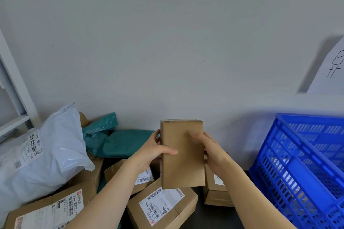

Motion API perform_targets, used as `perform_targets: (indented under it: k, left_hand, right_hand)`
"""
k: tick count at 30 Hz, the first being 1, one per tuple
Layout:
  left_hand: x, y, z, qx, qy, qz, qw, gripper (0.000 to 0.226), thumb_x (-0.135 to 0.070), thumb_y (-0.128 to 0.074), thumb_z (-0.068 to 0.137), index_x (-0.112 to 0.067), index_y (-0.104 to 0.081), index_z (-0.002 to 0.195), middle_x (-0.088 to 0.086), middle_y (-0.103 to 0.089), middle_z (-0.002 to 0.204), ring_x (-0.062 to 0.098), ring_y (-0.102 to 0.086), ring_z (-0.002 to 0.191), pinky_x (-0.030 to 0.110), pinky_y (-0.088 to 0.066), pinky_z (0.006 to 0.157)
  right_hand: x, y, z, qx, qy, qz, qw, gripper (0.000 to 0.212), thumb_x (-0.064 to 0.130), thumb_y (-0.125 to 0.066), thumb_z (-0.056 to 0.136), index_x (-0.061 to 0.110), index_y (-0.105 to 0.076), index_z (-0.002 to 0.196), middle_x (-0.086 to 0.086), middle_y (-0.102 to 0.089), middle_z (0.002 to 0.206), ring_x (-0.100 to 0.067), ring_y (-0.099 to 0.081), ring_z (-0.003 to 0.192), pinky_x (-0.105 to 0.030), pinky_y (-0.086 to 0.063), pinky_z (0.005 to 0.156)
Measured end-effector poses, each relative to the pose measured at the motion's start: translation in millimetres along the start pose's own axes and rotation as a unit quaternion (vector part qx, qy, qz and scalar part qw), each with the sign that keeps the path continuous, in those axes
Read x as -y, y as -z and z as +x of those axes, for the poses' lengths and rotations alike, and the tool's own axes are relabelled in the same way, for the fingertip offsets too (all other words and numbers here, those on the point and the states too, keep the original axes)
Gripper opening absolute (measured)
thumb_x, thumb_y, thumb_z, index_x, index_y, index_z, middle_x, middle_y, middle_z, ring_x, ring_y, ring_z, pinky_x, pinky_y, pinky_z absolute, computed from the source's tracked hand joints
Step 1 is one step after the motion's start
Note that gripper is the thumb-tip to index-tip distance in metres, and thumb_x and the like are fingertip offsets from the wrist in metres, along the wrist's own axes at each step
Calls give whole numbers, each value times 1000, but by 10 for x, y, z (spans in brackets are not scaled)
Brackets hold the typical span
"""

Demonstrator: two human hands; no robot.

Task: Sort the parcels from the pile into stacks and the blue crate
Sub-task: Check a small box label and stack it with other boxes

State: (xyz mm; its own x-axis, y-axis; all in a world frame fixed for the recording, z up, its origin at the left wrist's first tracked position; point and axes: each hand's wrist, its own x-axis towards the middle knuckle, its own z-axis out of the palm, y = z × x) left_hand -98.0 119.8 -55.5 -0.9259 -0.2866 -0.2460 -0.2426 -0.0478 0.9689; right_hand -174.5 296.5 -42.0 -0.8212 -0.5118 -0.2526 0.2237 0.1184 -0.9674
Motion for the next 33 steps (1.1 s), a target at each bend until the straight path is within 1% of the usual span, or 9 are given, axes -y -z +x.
perform_targets:
  k: [3,6,11,16,19,21,24,29,33]
  left_hand:
    - [30,30,10,-5,-12,61,998,113,-7,-87,63,-29,-19,150,0,-45,142,19,-49,121,35,-43,101]
    - [25,28,-27,5,-30,99,995,117,-5,-86,63,-30,-14,152,-2,-43,143,15,-47,120,28,-41,97]
    - [33,7,-63,37,-53,101,993,114,-2,-86,61,-35,-20,148,-7,-56,127,9,-56,110,23,-46,90]
    - [14,2,-94,93,-38,2,995,108,-40,-88,49,-42,-29,140,-7,-53,132,15,-51,122,44,-38,109]
    - [-16,-31,-95,60,-8,-54,997,92,-51,-82,62,-35,-36,139,-5,-54,131,16,-51,119,46,-38,108]
    - [-26,-93,-82,15,8,-87,996,67,-41,-71,81,-28,-39,138,-2,-59,121,16,-57,108,37,-47,93]
    - [-37,-174,-96,-12,17,-110,994,51,-28,-61,92,-24,-39,138,2,-61,117,18,-60,101,30,-49,75]
    - [-49,-178,-94,-30,1,-133,991,43,-19,-55,94,-22,-42,135,6,-62,114,20,-60,97,30,-49,74]
    - [-47,-186,-94,-37,-11,-126,991,46,-16,-53,94,-25,-39,137,6,-61,116,22,-60,98,32,-50,78]
  right_hand:
    - [4,3,17,-23,-16,0,1000,32,49,-56,90,33,-51,117,13,-54,113,-15,-47,116,-37,-41,96]
    - [6,-6,54,-42,-32,7,999,57,63,-55,83,31,-49,130,4,-51,133,-22,-47,125,-46,-39,106]
    - [14,-41,46,-48,-51,0,998,58,61,-57,83,30,-46,131,-2,-49,132,-28,-47,123,-47,-46,97]
    - [-18,-85,13,-50,-48,-3,998,39,37,-59,89,29,-52,126,0,-59,117,-21,-57,102,-36,-49,73]
    - [-30,-104,7,-48,-51,-2,998,38,35,-60,89,28,-52,126,0,-59,115,-21,-57,103,-40,-52,81]
    - [-25,-129,-2,-48,-52,-5,997,39,33,-62,89,28,-51,126,0,-60,114,-21,-59,102,-40,-52,83]
    - [-9,-161,-25,-48,-50,-5,998,39,32,-63,88,28,-49,124,1,-60,110,-18,-59,96,-33,-50,69]
    - [-8,-226,-8,-64,-34,-5,997,35,27,-63,88,24,-53,121,-2,-63,109,-22,-61,98,-36,-52,82]
    - [3,-248,-13,-55,-20,1,998,26,20,-61,90,20,-56,116,-3,-65,103,-19,-61,88,-31,-48,68]
